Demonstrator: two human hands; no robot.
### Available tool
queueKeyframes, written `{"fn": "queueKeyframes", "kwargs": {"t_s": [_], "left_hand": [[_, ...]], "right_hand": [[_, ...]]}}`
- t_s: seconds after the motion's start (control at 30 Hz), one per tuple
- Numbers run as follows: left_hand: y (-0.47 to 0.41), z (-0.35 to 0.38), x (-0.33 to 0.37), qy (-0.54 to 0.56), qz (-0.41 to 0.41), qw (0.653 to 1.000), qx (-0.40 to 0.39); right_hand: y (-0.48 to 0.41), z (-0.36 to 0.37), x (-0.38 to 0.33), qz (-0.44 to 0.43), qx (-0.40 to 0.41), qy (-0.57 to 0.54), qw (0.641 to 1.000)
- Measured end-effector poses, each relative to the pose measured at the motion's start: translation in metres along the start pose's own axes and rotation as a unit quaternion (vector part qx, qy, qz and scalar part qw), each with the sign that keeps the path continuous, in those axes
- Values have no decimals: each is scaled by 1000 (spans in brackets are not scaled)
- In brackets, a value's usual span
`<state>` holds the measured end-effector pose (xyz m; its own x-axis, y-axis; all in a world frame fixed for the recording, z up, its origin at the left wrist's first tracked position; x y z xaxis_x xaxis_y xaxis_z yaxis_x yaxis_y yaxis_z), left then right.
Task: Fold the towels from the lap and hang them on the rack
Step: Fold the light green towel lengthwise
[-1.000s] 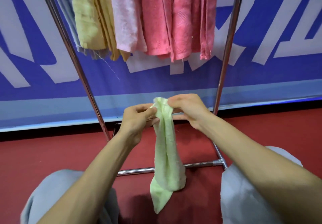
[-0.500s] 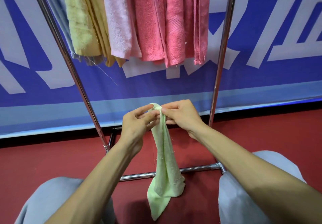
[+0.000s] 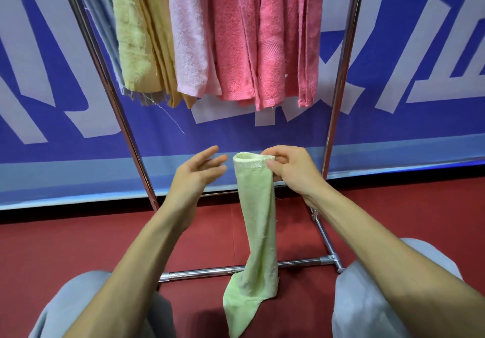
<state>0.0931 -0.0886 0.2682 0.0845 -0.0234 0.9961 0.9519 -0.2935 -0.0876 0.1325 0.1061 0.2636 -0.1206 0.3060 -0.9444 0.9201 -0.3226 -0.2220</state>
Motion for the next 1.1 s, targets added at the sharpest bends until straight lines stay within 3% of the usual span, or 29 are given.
{"fn": "queueKeyframes", "kwargs": {"t_s": [0.1, 0.17, 0.23, 0.33, 0.53, 0.63, 0.77, 0.9, 1.1], "left_hand": [[2, 4, -8, -135, 43, 989, -45], [4, 11, -12, -152, 66, 983, -80], [5, 15, -7, -138, 108, 982, -65], [6, 15, 0, -122, 147, 982, -18], [5, 18, -2, -141, 138, 980, -3], [7, 16, 6, -96, 163, 981, 48], [8, 8, 16, -19, 162, 978, 127], [6, -1, 17, 111, 89, 976, 168], [6, -18, 19, 282, -10, 942, 183]], "right_hand": [[6, 5, -7, -30, -66, -6, 997], [10, 8, -12, -51, -105, -27, 993], [11, 8, -17, -63, -122, -45, 990], [9, 5, -18, -70, -99, -50, 991], [8, 6, -16, -71, -68, -56, 994], [9, 9, -13, -40, -74, -80, 993], [15, 20, -7, -9, -148, -58, 987], [16, 29, 2, -14, -200, 31, 979], [22, 48, 9, -4, -260, 93, 961]]}}
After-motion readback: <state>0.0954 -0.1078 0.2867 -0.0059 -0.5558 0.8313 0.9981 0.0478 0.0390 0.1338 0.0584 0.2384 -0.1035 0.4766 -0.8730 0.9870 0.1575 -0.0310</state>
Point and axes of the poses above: each hand's wrist, its own y-axis away from the middle knuckle, its own z-axis out of the palm, x = y × z, the point moved 3 cm from there along -y, towards the middle knuckle, and after that the axes turned 3 degrees about x, right-handed, at the moved point
